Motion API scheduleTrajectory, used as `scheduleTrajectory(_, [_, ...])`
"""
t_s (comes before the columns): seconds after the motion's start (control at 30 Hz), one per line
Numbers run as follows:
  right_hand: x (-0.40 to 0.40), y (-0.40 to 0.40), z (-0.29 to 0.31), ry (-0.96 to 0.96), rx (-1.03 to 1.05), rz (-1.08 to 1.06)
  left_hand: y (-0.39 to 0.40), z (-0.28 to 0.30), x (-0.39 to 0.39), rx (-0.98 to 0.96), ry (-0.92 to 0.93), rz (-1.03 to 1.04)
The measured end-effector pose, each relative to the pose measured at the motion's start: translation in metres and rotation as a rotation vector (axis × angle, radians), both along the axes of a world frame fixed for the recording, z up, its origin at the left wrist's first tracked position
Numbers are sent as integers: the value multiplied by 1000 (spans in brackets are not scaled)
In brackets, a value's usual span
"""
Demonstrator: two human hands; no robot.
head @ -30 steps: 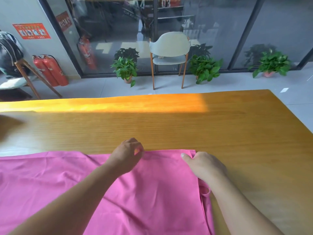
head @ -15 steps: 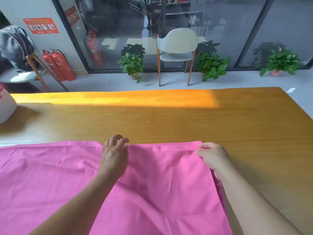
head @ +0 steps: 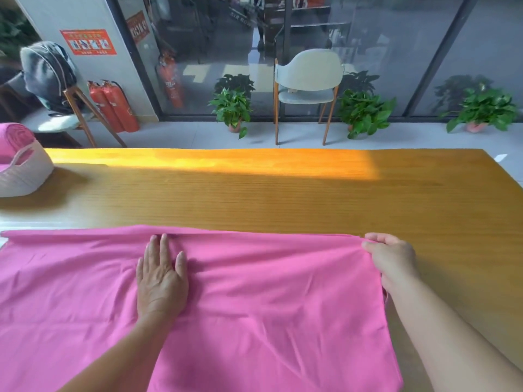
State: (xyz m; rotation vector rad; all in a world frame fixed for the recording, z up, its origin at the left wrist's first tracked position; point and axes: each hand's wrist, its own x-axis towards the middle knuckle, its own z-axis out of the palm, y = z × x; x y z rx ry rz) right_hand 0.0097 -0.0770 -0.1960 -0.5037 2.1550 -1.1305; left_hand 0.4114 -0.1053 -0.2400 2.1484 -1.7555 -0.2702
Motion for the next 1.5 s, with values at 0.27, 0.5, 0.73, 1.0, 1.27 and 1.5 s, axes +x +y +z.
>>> scheduleTrajectory(0.27, [2, -11, -2, 248, 12, 140, -5, 3, -2, 173, -205, -51])
scheduleTrajectory(0.5, [-8, -21, 1, 376, 34, 255, -38, 15, 2, 51, -82, -165])
scheduleTrajectory(0.73, [-7, -26, -2, 414, 0, 291, -89, 21, 28, -8, -168, -157])
scheduleTrajectory(1.0, [0, -44, -11, 654, 171, 277, -91, 14, 9, -89, -150, -24])
scheduleTrajectory(1.27, [143, -17, -19, 944, -195, 858, -47, 14, -68, -118, -114, -334])
scheduleTrajectory(1.5, [78, -12, -39, 972, 165, 1015, -41, -1, -64, 132, -252, -360])
